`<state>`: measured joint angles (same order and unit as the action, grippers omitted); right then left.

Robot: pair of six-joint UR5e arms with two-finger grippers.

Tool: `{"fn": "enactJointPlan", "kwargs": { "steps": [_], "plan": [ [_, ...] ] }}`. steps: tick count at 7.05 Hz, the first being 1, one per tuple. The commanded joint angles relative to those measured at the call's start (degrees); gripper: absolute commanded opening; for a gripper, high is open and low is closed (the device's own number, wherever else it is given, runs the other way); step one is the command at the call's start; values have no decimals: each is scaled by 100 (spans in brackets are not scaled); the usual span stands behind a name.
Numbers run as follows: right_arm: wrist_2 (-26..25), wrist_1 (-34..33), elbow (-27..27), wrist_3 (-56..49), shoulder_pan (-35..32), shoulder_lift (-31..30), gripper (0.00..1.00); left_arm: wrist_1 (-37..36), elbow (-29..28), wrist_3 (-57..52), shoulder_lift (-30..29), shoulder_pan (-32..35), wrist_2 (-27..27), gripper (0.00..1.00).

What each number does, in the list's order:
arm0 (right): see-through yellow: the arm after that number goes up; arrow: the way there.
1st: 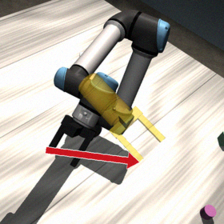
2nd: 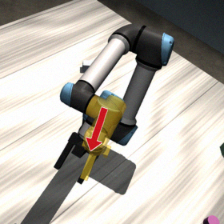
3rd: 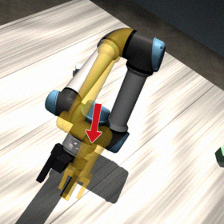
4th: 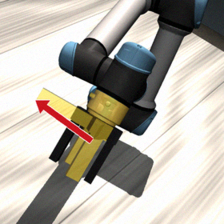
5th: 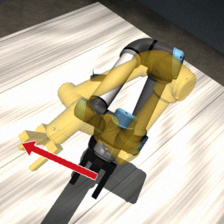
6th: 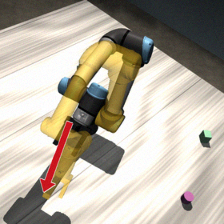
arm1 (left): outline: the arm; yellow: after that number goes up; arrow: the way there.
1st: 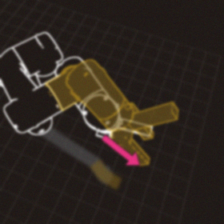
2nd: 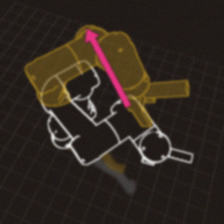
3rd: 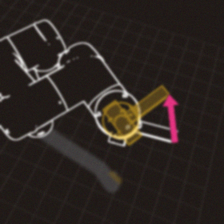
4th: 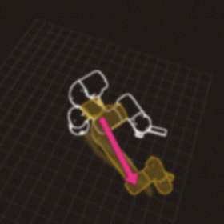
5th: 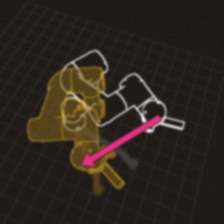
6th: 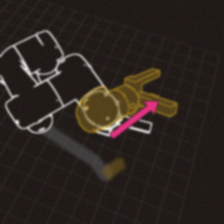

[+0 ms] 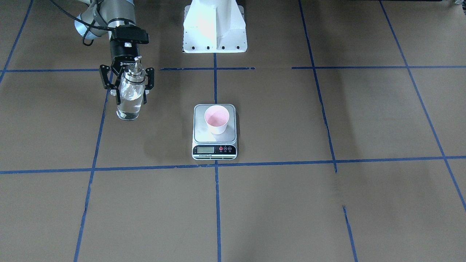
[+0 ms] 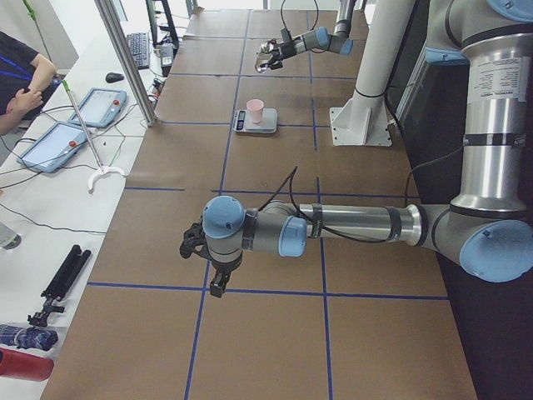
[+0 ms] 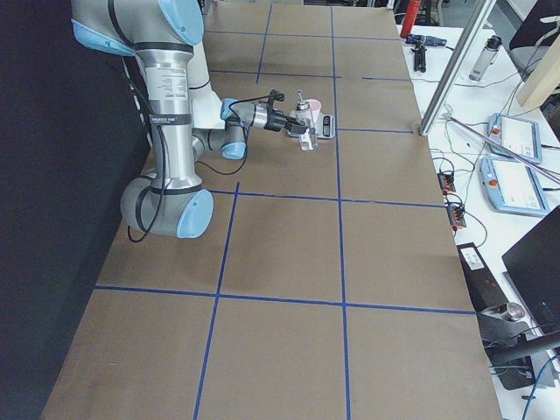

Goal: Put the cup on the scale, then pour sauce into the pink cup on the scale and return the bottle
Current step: 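Lift the bottle with the right gripper and carry it toward the pink cup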

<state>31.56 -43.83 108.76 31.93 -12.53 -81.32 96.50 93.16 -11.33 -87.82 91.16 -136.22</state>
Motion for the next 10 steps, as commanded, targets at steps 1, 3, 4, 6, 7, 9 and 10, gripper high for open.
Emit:
{"fn": "enactJointPlan", "kwargs": {
  "steps": [1,3,4,6,7,9,10],
  "plan": [
    [35,-73,-39,50,-4,187,0,0,0,8,2,15,7,100],
    [35,-1191,-30,50,-170,606,0,0,0,8,10,33,7,100],
    [43,-2251,-13,50,-249,948,0,0,0,-1,54,42,-1,100],
    [184,-3293,-4,58,-460,1145,0,0,0,-1,63,50,-10,100],
    [184,-4073,-4,58,-548,1432,0,0,0,8,63,59,-2,100],
    [167,-4852,-82,76,-531,1672,0,-9,0,17,55,59,-10,100],
    [62,-4880,-318,85,-505,1672,0,-9,0,17,63,59,-10,100]
  ]
}}
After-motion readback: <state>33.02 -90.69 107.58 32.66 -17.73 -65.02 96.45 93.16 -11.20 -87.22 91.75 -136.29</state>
